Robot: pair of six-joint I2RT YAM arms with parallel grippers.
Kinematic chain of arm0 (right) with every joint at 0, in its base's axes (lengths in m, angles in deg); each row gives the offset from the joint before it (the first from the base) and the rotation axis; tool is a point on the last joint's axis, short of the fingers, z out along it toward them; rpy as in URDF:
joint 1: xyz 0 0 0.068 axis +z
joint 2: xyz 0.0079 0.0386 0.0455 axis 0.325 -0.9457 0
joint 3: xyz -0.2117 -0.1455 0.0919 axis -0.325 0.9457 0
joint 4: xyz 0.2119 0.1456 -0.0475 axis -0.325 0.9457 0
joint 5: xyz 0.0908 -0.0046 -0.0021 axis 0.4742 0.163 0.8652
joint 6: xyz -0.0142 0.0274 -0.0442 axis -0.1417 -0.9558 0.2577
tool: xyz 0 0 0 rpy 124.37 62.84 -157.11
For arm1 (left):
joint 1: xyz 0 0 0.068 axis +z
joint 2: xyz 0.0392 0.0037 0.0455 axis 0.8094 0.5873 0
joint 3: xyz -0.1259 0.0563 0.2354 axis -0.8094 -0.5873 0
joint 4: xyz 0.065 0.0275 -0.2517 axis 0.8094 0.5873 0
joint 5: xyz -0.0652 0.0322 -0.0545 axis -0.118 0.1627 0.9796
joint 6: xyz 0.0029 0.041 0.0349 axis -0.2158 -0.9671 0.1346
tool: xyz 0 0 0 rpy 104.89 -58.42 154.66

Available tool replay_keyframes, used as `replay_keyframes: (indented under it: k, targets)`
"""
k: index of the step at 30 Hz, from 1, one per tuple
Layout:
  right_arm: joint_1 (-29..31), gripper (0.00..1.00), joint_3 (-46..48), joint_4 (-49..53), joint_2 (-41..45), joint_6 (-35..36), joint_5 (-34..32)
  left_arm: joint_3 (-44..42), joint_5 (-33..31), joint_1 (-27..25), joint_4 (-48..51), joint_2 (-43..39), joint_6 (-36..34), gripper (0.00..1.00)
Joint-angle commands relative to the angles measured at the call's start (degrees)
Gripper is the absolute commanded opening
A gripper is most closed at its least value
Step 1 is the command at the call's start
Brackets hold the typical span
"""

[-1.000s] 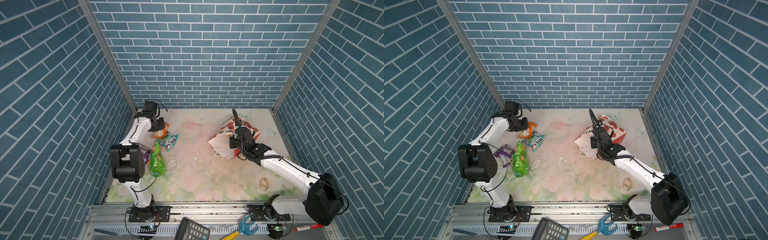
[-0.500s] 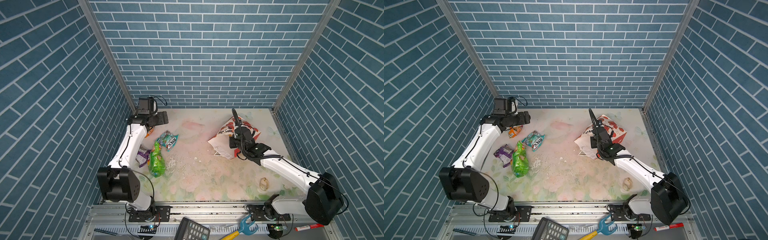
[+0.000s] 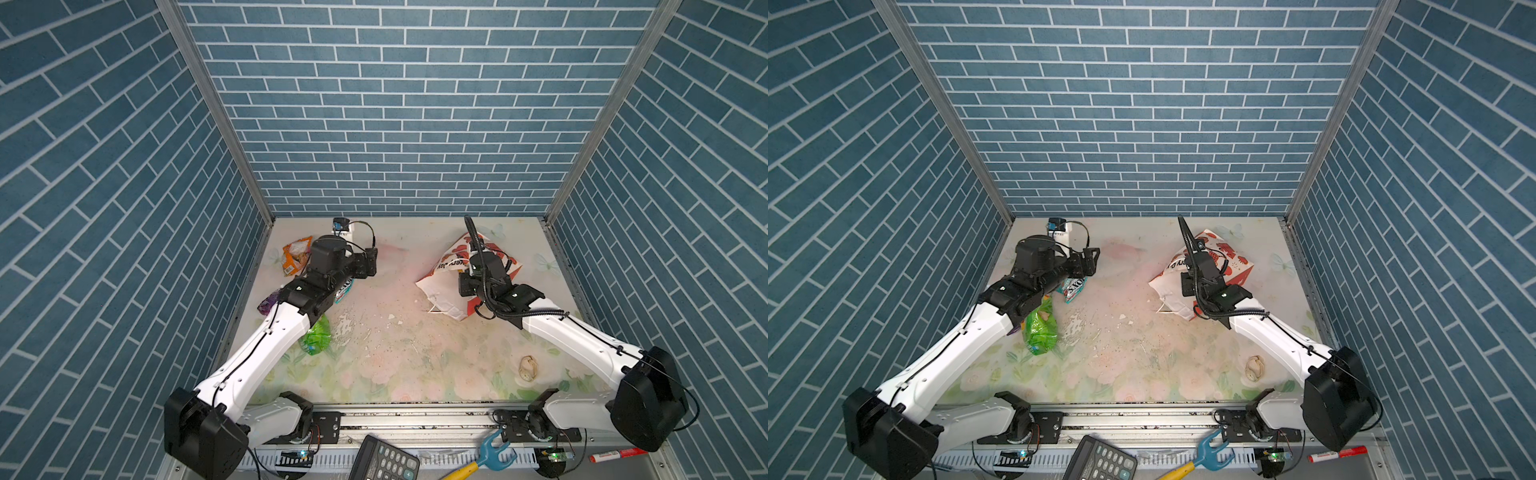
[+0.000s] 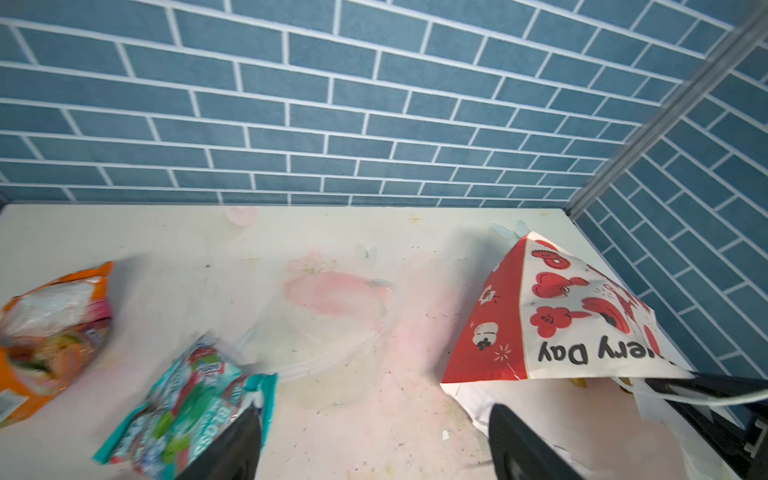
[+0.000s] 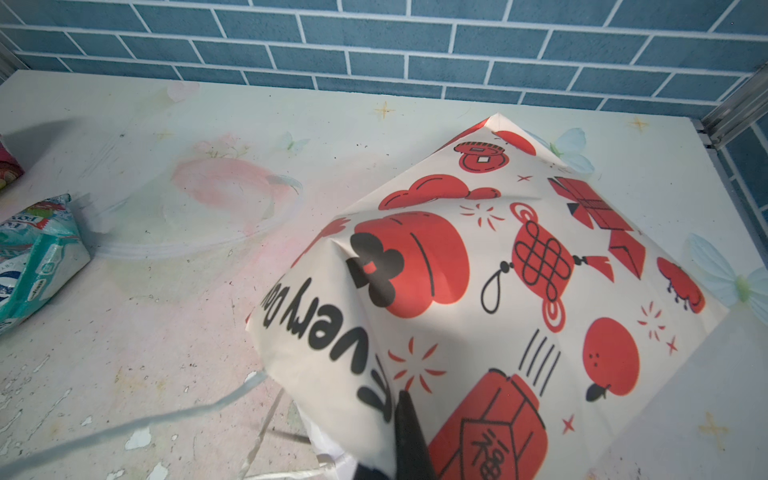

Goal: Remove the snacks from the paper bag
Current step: 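Move the left gripper back over the paper bag opening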

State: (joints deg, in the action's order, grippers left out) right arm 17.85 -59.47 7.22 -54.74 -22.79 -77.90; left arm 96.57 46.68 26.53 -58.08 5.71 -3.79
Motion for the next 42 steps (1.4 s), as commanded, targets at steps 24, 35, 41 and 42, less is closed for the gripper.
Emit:
replay_keyframes:
  k: [24, 35, 41, 42]
  targets:
    - [-0.5, 0.0, -10.0, 12.0, -2.8, -3.6, -4.6, -21.3, 16.3, -12.3, -33.7, 1.7, -2.7, 0.63]
    - [-0.6, 0.0, -10.4, 11.3, -1.0, -2.9, -5.5, -14.9, 22.9, -16.3, -43.4, 17.5, -0.6, 0.63]
    - [-0.6, 0.0, -10.0, 11.1, -0.5, -3.2, -5.4, -12.1, 26.1, -16.8, -51.9, 26.3, 4.0, 0.6]
    - [-0.6, 0.0, -10.1, 11.1, -0.4, -3.2, -5.4, -11.4, 26.1, -17.0, -52.6, 27.7, 4.4, 0.6]
